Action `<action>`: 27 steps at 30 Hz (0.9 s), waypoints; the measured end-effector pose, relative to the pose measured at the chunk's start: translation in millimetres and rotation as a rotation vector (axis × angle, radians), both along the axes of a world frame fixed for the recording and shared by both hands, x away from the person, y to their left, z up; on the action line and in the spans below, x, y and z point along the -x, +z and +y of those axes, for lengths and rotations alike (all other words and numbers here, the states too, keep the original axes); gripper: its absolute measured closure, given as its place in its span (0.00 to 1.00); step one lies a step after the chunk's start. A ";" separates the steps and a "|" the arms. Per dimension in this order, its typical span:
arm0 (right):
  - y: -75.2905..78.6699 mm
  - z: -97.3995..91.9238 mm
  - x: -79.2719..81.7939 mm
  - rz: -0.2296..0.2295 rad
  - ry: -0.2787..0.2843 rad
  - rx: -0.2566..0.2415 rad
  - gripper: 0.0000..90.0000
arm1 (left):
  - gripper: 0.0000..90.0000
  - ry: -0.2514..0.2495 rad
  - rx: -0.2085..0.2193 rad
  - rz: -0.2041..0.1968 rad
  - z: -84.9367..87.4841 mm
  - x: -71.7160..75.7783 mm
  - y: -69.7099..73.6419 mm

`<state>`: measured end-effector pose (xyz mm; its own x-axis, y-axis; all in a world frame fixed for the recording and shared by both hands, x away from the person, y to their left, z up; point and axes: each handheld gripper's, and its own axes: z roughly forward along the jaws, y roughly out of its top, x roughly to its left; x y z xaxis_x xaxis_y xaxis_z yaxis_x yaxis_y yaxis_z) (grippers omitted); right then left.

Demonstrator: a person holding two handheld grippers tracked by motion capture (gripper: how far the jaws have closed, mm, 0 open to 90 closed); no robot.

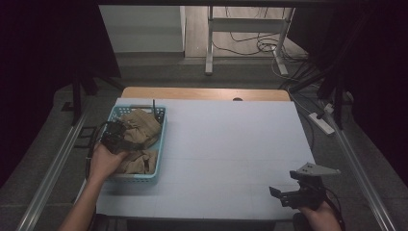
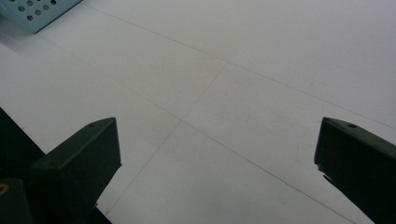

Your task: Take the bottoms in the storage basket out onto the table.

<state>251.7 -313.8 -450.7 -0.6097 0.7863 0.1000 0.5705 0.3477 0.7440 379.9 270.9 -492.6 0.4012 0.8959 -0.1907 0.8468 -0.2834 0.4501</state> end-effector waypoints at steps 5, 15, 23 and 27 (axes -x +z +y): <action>-0.2 0.2 -0.1 0.000 0.001 0.000 0.00 | 0.00 0.010 -0.056 0.099 -2.5 -7.5 -10.3; 0.3 -0.9 0.6 -0.006 0.002 -0.007 0.00 | 0.44 0.020 -0.075 0.167 -8.3 -7.0 -12.6; 0.4 -1.3 0.8 -0.009 0.003 -0.014 0.00 | 0.70 0.089 -0.020 0.206 -2.8 -6.2 -9.7; 0.4 -1.9 0.5 -0.006 0.003 -0.021 0.00 | 0.78 0.070 -0.030 0.153 -3.7 -1.8 -2.3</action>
<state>251.3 -315.7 -450.2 -0.6129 0.7821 0.1128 0.5650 0.3339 0.7545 381.7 267.2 -494.9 0.3059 0.9269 -0.2174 0.9229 -0.2326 0.3068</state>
